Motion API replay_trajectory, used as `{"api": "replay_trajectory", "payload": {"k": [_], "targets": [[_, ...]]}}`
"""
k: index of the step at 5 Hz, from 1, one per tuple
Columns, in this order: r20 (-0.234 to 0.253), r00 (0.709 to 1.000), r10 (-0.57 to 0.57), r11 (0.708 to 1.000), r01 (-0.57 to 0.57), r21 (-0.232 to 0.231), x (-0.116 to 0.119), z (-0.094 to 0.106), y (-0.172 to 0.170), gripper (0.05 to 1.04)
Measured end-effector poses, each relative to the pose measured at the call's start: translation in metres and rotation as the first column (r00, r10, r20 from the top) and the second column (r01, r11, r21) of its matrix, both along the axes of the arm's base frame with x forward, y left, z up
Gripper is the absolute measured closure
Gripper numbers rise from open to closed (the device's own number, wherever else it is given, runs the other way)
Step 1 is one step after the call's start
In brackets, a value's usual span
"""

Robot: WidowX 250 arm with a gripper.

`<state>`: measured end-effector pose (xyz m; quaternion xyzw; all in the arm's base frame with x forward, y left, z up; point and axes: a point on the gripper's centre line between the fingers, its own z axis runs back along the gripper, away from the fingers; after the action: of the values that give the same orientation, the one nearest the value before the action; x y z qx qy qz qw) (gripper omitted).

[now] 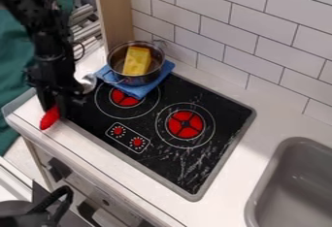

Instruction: Move the red spoon to the lower left corner of the stove

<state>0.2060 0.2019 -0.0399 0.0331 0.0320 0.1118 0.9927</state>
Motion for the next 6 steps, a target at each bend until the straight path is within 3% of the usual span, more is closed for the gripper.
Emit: {"api": "replay_trajectory", "payload": {"k": [2,3,4,5,6], "targets": [[0.015,0.999,-0.048,0.998,0.048,-0.033,0.007,-0.002,-0.001,0.091],[0.012,0.999,-0.037,0.999,0.037,-0.029,0.007,0.018,-0.003,0.077],[0.135,0.990,-0.034,0.999,0.039,-0.035,0.015,0.061,-0.015,0.081],[0.204,0.977,-0.069,0.997,0.076,-0.027,0.021,0.084,-0.029,0.082],[0.178,0.977,-0.122,0.992,0.128,-0.023,0.026,0.086,-0.042,0.082]]}}
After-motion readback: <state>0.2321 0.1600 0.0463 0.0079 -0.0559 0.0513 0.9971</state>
